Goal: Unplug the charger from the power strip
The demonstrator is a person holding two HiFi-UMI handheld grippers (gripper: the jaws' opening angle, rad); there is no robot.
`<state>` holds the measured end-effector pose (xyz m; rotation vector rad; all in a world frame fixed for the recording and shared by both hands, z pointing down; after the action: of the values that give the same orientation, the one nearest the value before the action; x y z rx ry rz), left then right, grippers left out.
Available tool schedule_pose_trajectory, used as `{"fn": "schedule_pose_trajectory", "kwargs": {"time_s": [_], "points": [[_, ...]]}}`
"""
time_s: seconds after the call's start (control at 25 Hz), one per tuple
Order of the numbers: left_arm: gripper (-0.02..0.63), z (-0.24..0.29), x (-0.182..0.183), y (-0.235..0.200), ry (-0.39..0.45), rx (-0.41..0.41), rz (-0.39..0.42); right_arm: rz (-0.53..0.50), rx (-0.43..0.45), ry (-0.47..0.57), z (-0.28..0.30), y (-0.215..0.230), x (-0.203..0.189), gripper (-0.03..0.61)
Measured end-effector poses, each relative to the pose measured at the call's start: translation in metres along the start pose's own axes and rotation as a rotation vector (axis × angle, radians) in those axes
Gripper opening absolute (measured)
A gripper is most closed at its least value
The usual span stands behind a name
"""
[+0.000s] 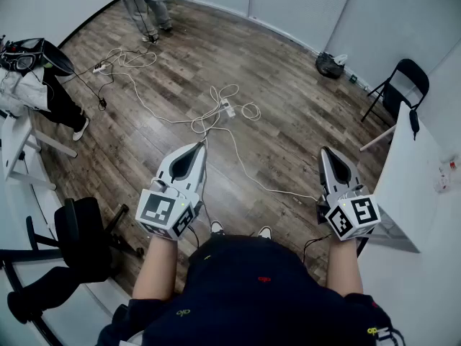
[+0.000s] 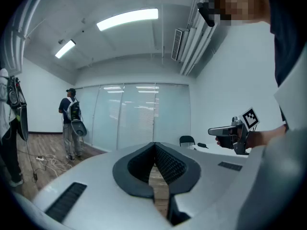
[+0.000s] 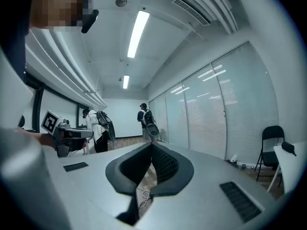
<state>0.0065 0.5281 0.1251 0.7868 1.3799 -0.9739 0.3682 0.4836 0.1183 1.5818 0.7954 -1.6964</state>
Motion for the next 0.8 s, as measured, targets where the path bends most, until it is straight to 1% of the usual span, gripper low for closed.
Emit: {"fn": "schedule_pose_trajectory", "kwargs": {"time_s": [0.24, 0.6, 0.72, 0.8], "points": [[0.020, -0.002, -0.003, 0.001, -0.004, 0.013, -0.002, 0.011, 0.013, 0.000, 0.004, -0.001, -0.003, 0.021], [0.020, -0.003, -0.007, -0.007, -0.017, 0.020, -0.006, -0.020, 0.035, -0.004, 0.016, -0.007, -0.004, 0.021], [0.020, -0.005, -0.008, -0.014, -0.019, 0.015, -0.012, 0.008, 0.042, 0.028, 0.020, -0.013, -0.003, 0.022], [0.020, -0.007, -0.008, -0.021, -0.015, 0.011, -0.016, 0.015, 0.051, 0.032, 0.024, -0.020, -0.001, 0.021]]}}
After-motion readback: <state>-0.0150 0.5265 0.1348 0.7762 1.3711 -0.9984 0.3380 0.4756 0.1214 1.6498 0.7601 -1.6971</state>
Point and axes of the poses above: the fingertips, and each gripper's own axes: z forward along the fingers, y to its right, x out of its top, the point moved 10 cm from there along -z, backward along the fingers, and after that the axes turned 2 degrees about -z, right-handed, at the moved point
